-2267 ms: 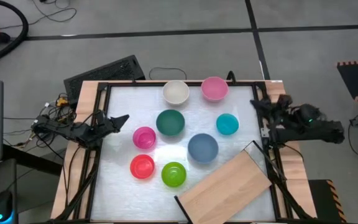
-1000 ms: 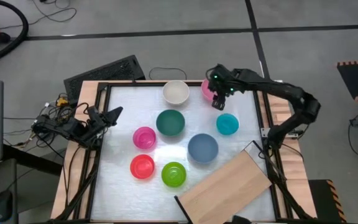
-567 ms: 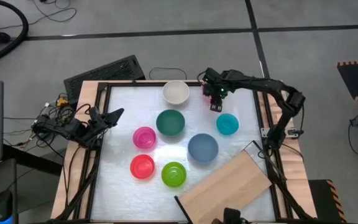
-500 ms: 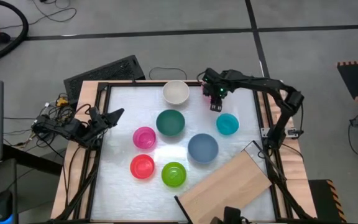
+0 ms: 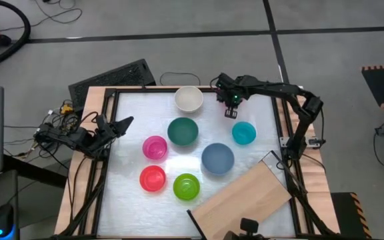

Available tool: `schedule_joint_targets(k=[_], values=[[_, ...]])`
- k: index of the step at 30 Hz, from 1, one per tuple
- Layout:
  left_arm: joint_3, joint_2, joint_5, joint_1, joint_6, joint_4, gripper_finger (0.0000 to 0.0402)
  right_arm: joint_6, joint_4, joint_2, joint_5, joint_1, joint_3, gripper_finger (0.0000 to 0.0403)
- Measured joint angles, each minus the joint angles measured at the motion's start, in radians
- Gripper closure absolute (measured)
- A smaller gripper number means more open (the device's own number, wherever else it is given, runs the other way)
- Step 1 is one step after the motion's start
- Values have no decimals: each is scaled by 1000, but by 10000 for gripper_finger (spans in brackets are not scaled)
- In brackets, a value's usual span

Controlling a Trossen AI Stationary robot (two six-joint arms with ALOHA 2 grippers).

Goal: Place and stack bowls onto a shelf
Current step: Put the light pink bowl on the shelf

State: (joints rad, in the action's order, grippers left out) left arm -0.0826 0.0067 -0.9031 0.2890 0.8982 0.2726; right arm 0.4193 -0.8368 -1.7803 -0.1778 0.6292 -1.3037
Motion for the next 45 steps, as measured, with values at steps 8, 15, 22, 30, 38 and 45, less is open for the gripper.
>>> schedule_joint_targets(k=[8, 15, 22, 30, 38, 45], values=[[0, 0, 0, 0, 0, -19, 310, 0, -58, 211, -36, -62, 0, 375], [0, 0, -1, 0, 31, -47, 310, -57, -148, 480, 176, -256, -1, 375], [0, 0, -1, 0, 35, -52, 310, -382, -174, 646, 307, -660, -1, 375], [0, 0, -1, 0, 4, -58, 310, -718, -100, 582, 182, -1195, -1, 375], [0, 0, -1, 0, 3, -106, 310, -690, -56, 338, 40, -1463, -52, 375], [0, 0, -10, 0, 13, -159, 310, -533, -419, 115, -7, -1477, -274, 375]])
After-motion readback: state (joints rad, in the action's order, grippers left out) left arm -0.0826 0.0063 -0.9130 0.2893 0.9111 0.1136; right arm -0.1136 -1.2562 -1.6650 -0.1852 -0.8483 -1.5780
